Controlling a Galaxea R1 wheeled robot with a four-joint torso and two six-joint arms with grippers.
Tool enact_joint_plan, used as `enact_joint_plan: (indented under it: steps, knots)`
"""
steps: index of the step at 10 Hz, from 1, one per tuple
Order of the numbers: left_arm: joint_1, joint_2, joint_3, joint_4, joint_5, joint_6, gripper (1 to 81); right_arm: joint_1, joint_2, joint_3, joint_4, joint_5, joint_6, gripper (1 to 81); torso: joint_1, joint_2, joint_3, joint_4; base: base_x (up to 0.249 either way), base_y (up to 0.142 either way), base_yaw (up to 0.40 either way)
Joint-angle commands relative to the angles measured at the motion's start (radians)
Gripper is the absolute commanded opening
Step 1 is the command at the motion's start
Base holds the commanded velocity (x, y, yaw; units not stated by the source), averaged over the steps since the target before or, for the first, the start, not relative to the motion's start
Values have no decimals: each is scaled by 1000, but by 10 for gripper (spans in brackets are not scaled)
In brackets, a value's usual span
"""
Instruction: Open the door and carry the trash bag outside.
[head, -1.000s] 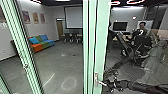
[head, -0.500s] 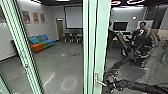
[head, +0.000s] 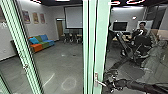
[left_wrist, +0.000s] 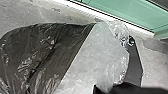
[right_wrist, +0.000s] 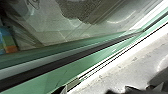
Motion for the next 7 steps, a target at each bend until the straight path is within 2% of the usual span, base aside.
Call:
enact_joint_plan:
  steps: [1,3,5,7]
  knots:
    - [-59,0,5,-7,50,-1,10,2,79,-31,-42,-104,-10,811,0,0,0,0,0,0,0]
    - [-59,-1,5,-7,50,-1,10,-40,80,-63,-44,-87,-13,811,0,0,0,0,0,0,0]
    - [-57,-1,2,-7,51,-1,10,-51,56,-45,-42,-78,-10,811,0,0,1,0,0,0,0]
    - [-57,-1,3,-7,51,-1,10,-91,33,-23,-41,11,-14,811,0,-1,1,0,0,0,0]
